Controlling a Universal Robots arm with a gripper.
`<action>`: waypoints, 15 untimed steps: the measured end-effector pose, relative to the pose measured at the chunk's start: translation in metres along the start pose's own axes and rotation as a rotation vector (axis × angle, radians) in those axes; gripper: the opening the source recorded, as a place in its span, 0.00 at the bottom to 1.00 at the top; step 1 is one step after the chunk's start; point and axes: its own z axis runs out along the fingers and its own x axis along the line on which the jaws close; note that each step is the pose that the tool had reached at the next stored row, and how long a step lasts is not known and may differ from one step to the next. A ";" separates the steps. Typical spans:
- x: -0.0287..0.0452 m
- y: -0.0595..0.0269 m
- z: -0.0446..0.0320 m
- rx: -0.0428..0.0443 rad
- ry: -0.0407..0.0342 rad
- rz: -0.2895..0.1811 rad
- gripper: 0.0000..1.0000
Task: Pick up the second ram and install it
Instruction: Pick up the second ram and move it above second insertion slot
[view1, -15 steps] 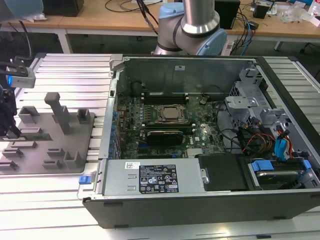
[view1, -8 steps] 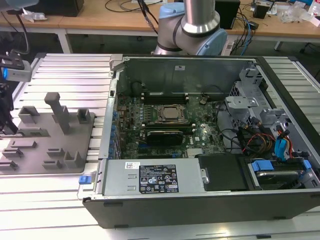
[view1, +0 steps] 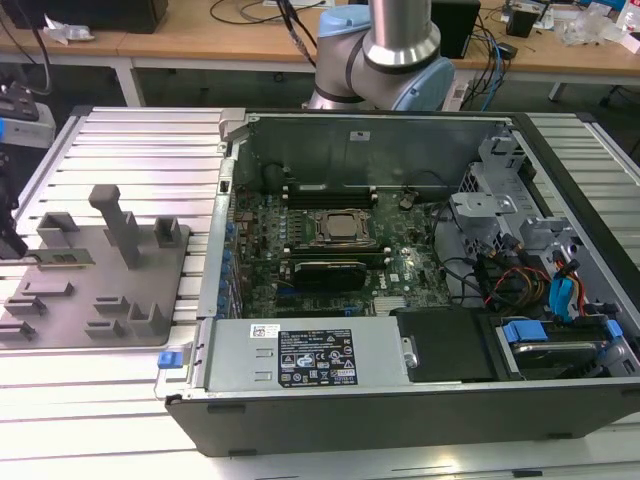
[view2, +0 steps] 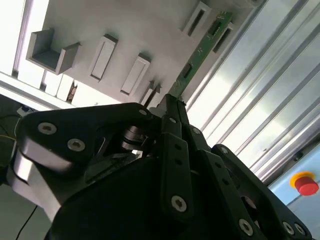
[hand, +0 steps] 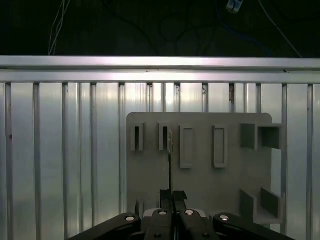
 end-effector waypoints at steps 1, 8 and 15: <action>0.0000 0.0000 -0.0020 0.0002 0.0001 0.000 0.09; -0.0007 0.0000 -0.0275 0.0036 0.0000 0.000 0.09; -0.0009 0.0000 -0.0376 0.0078 -0.0001 0.000 0.09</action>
